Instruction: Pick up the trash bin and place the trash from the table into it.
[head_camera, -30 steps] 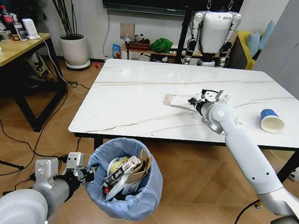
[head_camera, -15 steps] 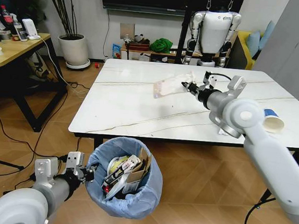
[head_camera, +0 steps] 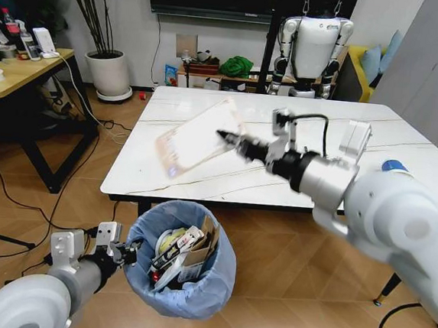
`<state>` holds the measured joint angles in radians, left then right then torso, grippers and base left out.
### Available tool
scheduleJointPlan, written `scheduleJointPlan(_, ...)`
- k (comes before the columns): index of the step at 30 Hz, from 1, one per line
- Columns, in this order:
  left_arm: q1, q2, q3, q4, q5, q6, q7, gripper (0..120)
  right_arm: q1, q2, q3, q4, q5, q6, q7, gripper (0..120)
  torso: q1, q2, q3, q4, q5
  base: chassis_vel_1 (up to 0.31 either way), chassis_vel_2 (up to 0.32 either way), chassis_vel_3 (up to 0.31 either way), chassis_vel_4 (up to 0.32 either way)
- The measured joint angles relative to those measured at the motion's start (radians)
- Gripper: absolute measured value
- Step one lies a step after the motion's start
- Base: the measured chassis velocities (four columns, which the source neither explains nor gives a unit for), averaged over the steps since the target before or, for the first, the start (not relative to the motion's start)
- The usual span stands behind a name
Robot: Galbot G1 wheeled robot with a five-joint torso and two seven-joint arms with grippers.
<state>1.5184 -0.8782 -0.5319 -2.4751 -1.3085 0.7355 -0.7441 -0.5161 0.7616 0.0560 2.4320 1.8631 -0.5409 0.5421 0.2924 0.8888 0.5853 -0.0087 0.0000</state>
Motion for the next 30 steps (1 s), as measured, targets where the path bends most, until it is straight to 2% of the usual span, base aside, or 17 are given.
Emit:
scheduleJointPlan(3, -0.002, 0.001, 0.006, 0.002, 0.0, 0.0, -0.004, 0, -0.001, -0.009, -0.019, 0.033, 0.001, -0.016, -0.018, 0, 0.0, 0.0, 0.0, 0.0, -0.0001, 0.0, 0.0, 0.0, 0.0)
scheduleJointPlan(6, -0.011, -0.004, 0.023, 0.006, 0.001, 0.0, -0.013, 0, 0.005, -0.014, -0.086, 0.069, -0.023, -0.033, -0.031, 0, 0.0, 0.0, 0.0, 0.0, -0.0001, 0.0, 0.0, 0.0, 0.0)
scheduleJointPlan(18, -0.014, -0.013, 0.029, 0.002, 0.002, 0.0, -0.016, 0, -0.003, -0.037, -0.218, 0.046, -0.169, -0.065, -0.071, 0, 0.0, 0.0, 0.0, 0.0001, 0.0, 0.0, 0.0, 0.0, 0.0)
scheduleJointPlan(21, -0.013, -0.013, 0.028, -0.001, 0.001, 0.0, -0.017, 0, -0.016, -0.058, -0.22, 0.037, -0.221, -0.097, -0.141, 0, 0.0, 0.0, 0.0, 0.0001, 0.0, 0.0, 0.0, 0.0, 0.0)
scheduleJointPlan(24, -0.011, -0.012, 0.027, -0.003, 0.001, 0.0, -0.016, 0, -0.023, -0.076, -0.232, 0.039, -0.276, -0.109, -0.178, 10, 0.0, 0.0, 0.0, 0.0, 0.0, 0.0, 0.0, 0.0, 0.0)
scheduleJointPlan(27, -0.011, -0.012, 0.027, -0.003, 0.001, 0.0, -0.016, 0, -0.024, -0.078, -0.236, 0.04, -0.281, -0.111, -0.179, 11, 0.0, 0.0, 0.0, 0.0, 0.0, 0.0, 0.0, 0.0, 0.0)
scheduleJointPlan(28, -0.011, -0.01, 0.027, -0.005, 0.001, 0.0, -0.015, 0, -0.024, -0.082, -0.259, 0.045, -0.299, -0.113, -0.18, 25, 0.0, 0.0, 0.0, 0.0, 0.0, 0.0, 0.0, 0.0, 0.0)
scheduleJointPlan(30, -0.011, -0.009, 0.027, -0.005, 0.0, 0.0, -0.015, 0, -0.025, -0.083, -0.264, 0.046, -0.303, -0.113, -0.18, 28, 0.0, 0.0, 0.0, 0.0, 0.0001, 0.0, 0.0, 0.0, 0.0)
